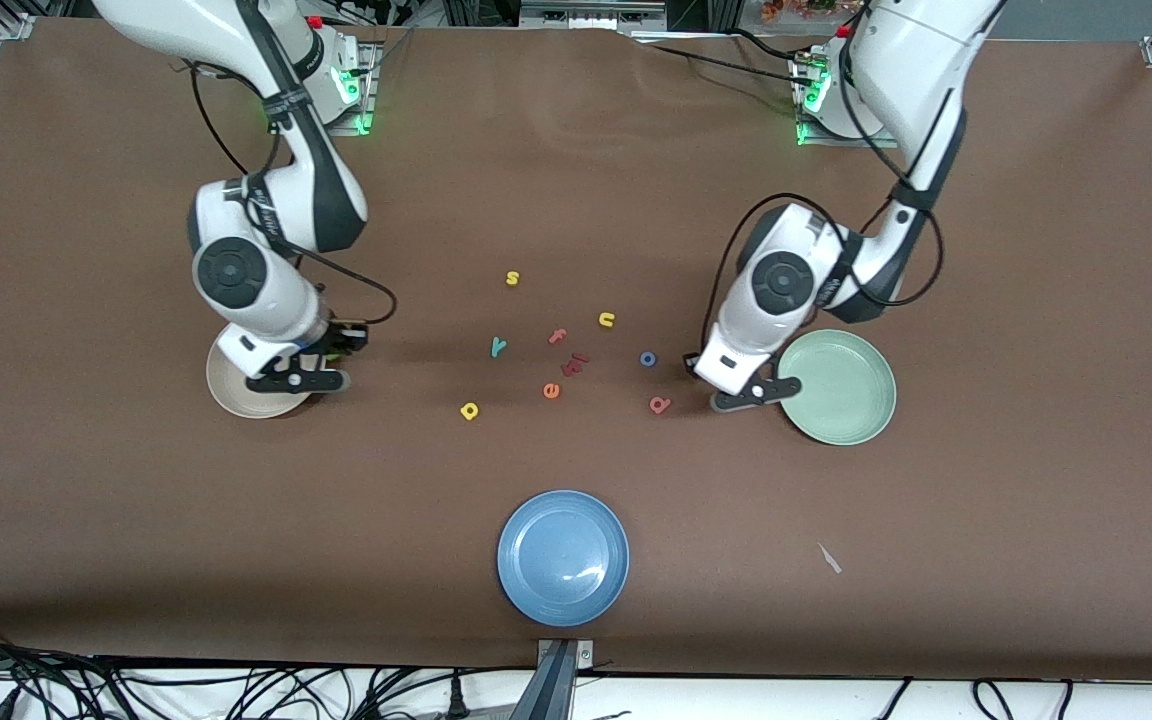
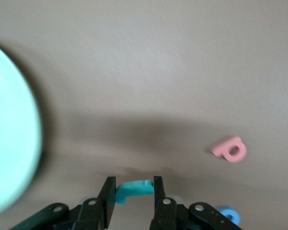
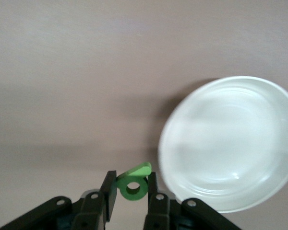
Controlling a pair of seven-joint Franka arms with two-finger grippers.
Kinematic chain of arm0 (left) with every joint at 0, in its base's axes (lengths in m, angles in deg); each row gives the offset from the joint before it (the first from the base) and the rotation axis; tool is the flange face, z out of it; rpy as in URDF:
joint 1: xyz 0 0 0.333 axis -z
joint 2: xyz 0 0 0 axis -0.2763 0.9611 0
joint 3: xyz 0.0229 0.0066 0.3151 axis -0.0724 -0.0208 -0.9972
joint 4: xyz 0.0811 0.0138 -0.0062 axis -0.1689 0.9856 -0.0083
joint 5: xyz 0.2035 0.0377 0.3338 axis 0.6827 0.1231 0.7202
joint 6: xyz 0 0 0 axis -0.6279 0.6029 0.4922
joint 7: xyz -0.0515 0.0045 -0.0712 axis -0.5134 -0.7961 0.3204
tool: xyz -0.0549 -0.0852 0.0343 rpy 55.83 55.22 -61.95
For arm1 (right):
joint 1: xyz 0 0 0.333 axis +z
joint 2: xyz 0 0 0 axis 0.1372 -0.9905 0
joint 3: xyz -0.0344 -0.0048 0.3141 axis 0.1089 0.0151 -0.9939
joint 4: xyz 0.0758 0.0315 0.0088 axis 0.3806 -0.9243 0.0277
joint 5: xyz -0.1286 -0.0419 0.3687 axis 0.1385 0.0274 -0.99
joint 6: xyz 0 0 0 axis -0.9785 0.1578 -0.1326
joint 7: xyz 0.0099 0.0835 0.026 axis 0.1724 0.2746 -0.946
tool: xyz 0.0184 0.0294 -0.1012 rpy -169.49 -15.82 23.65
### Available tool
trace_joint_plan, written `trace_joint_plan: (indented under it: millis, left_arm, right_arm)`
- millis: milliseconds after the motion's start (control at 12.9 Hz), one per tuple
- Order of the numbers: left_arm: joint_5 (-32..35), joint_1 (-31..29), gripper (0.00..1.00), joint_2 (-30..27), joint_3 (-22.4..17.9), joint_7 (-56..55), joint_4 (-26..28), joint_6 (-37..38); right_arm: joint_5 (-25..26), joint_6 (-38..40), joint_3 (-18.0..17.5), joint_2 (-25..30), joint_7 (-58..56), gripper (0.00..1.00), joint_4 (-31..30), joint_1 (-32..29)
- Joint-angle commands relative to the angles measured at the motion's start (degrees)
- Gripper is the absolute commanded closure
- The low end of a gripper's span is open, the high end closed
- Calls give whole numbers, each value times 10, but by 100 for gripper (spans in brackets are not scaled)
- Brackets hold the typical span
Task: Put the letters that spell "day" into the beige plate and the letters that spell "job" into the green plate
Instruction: 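Release the green letter on the cream plate while the left gripper drops teal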
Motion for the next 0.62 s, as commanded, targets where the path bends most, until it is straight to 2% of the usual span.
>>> trace_joint_plan:
  millis: [0,232,309,387,464,541]
  left_arm:
    - [13,-50,82,-22,2,96,4,23]
    - [13,-107,81,-19,2,200,3,26]
    - [13,-126,81,-16,3,222,3,25]
    - [13,-129,78,-8,3,225,3,26]
    - [13,-130,65,-5,3,225,4,26]
    - [13,-129,25,-4,3,225,4,26]
  right_arm:
    - [-4,-44,43,40,-93,92,-73,1]
    - [-4,-125,69,17,-142,88,-103,-1]
    - [-4,-129,69,11,-141,72,-103,-2]
    - [-4,-126,69,9,-140,24,-99,-3]
    - [-4,-125,69,9,-138,0,-97,-5]
    - [-4,-119,67,9,-137,0,-90,-5]
